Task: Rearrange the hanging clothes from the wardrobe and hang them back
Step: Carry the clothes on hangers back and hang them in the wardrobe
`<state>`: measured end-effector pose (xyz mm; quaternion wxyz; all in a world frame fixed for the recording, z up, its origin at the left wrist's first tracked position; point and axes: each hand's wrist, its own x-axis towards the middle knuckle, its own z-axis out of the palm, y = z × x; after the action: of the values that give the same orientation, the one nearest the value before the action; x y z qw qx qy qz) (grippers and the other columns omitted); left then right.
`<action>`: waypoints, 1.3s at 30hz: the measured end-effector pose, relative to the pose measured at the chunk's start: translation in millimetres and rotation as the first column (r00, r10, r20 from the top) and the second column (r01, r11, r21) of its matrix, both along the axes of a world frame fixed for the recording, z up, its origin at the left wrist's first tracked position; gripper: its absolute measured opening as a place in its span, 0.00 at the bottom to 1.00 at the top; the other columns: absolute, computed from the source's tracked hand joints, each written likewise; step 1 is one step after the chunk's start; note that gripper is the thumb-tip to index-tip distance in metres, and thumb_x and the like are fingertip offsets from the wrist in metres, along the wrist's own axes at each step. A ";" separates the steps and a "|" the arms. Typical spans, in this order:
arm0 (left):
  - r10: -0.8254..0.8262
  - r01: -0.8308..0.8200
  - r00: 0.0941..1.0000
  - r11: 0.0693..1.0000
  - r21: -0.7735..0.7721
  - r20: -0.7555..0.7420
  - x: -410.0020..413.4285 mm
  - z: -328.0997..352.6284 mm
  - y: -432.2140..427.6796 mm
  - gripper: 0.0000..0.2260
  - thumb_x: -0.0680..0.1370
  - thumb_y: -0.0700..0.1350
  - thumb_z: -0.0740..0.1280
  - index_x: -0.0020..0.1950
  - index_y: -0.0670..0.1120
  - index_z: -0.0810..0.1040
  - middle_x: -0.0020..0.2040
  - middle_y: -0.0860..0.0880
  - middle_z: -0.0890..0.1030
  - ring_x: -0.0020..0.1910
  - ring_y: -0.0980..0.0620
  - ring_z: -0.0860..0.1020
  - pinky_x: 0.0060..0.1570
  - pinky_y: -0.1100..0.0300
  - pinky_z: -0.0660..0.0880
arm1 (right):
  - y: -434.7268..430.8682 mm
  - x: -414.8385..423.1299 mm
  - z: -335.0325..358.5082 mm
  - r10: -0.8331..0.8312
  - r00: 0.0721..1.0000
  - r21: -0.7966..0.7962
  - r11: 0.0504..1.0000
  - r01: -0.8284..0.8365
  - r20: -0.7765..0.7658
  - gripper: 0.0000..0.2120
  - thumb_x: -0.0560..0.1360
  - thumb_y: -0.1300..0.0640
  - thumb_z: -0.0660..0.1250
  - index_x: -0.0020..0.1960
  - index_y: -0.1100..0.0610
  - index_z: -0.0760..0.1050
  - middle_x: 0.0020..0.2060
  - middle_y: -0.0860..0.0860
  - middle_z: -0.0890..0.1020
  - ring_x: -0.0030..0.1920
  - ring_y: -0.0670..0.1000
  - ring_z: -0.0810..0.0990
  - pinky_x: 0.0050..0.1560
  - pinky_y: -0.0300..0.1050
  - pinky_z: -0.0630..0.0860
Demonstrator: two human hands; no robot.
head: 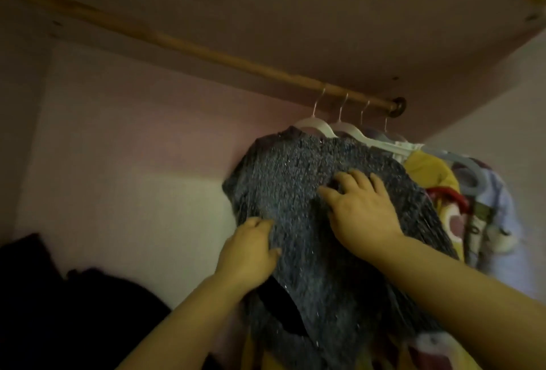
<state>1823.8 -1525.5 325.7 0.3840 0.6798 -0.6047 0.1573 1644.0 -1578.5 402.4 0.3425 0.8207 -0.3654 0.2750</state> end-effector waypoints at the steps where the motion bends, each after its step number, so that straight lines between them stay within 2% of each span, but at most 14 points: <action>1: 0.009 -0.009 1.000 1.000 0.019 -0.005 -7.3 -7.4 8.3 0.24 0.78 0.49 0.63 0.73 0.48 0.62 0.67 0.48 0.67 0.64 0.49 0.68 0.63 0.54 0.68 | 10.2 -8.3 -15.6 0.011 1.000 0.046 0.999 -0.010 -0.021 0.22 0.80 0.53 0.54 0.74 0.49 0.58 0.72 0.54 0.59 0.74 0.59 0.51 0.72 0.60 0.47; 5: 0.065 -0.062 0.998 0.989 0.132 -0.025 -45.9 -46.2 49.4 0.25 0.78 0.50 0.63 0.73 0.48 0.62 0.68 0.46 0.66 0.65 0.48 0.68 0.63 0.54 0.68 | 52.9 -46.8 -89.3 0.041 0.993 0.241 0.970 -0.014 -0.106 0.23 0.80 0.52 0.55 0.74 0.52 0.58 0.71 0.54 0.61 0.72 0.57 0.55 0.73 0.57 0.50; 9: 0.098 -0.090 0.995 0.974 0.209 -0.025 -97.5 -96.9 104.7 0.23 0.78 0.49 0.63 0.72 0.47 0.64 0.68 0.46 0.67 0.64 0.47 0.69 0.62 0.53 0.69 | 96.9 -95.7 -165.4 0.064 0.993 0.405 0.914 -0.019 -0.099 0.22 0.79 0.51 0.56 0.72 0.50 0.61 0.67 0.53 0.65 0.69 0.55 0.61 0.70 0.53 0.56; 14: 0.100 -0.105 0.994 0.953 0.285 0.033 -168.8 -174.4 177.8 0.16 0.77 0.50 0.63 0.64 0.48 0.72 0.61 0.47 0.73 0.57 0.48 0.73 0.53 0.54 0.73 | 151.7 -165.7 -255.7 0.059 0.996 0.562 0.827 -0.008 -0.073 0.18 0.78 0.52 0.57 0.68 0.49 0.66 0.64 0.50 0.69 0.65 0.54 0.66 0.67 0.50 0.60; 19: -0.035 -0.004 0.996 0.900 0.437 0.081 -235.2 -244.0 238.9 0.11 0.79 0.50 0.59 0.57 0.47 0.76 0.56 0.50 0.75 0.51 0.53 0.73 0.46 0.59 0.71 | 220.3 -244.3 -327.9 -0.004 0.999 0.731 0.682 0.036 -0.046 0.19 0.78 0.49 0.56 0.69 0.46 0.65 0.65 0.48 0.69 0.64 0.51 0.68 0.62 0.43 0.63; 21: -0.096 0.048 0.992 0.886 0.461 0.080 -260.5 -262.7 258.0 0.11 0.79 0.51 0.59 0.58 0.50 0.75 0.56 0.52 0.75 0.52 0.54 0.73 0.45 0.62 0.68 | 249.6 -275.2 -348.4 -0.055 0.997 0.774 0.630 0.070 -0.045 0.19 0.77 0.49 0.57 0.68 0.46 0.66 0.65 0.49 0.70 0.64 0.51 0.69 0.61 0.43 0.63; 26: -0.252 0.143 0.962 0.795 0.590 0.106 -327.7 -295.4 295.1 0.17 0.79 0.53 0.59 0.66 0.50 0.68 0.64 0.51 0.70 0.60 0.50 0.71 0.57 0.56 0.69 | 332.4 -352.6 -380.6 -0.275 0.958 0.845 0.492 0.210 -0.078 0.22 0.78 0.49 0.59 0.71 0.48 0.63 0.67 0.50 0.68 0.66 0.53 0.67 0.66 0.46 0.63; 32: -0.558 0.354 0.821 0.664 0.659 0.122 -413.2 -330.2 359.4 0.21 0.79 0.54 0.59 0.70 0.50 0.65 0.66 0.51 0.69 0.64 0.48 0.69 0.61 0.55 0.66 | 466.9 -431.5 -410.6 -0.582 0.807 0.875 0.338 0.346 -0.094 0.25 0.78 0.47 0.60 0.74 0.47 0.59 0.68 0.49 0.67 0.68 0.53 0.66 0.69 0.46 0.60; 36: -0.728 0.458 0.676 0.532 0.712 0.109 -479.0 -349.3 427.3 0.18 0.78 0.54 0.60 0.66 0.49 0.68 0.64 0.50 0.70 0.62 0.47 0.69 0.59 0.55 0.65 | 581.6 -480.6 -428.0 -0.753 0.645 0.893 0.196 0.406 -0.128 0.25 0.79 0.47 0.59 0.74 0.47 0.59 0.69 0.49 0.67 0.68 0.52 0.65 0.69 0.47 0.61; 39: -0.857 0.545 0.512 0.380 0.747 0.063 -529.9 -358.6 486.9 0.17 0.79 0.54 0.59 0.65 0.49 0.69 0.63 0.50 0.70 0.62 0.48 0.69 0.59 0.55 0.65 | 672.7 -514.2 -430.3 -0.866 0.481 0.901 0.089 0.424 -0.141 0.24 0.79 0.47 0.59 0.73 0.48 0.60 0.67 0.49 0.67 0.67 0.53 0.67 0.68 0.46 0.63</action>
<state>1293.9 -1038.6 -32.9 0.0052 0.3738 -0.9226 -0.0954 1129.8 -905.8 -27.9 -0.1211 0.5183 -0.8457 0.0384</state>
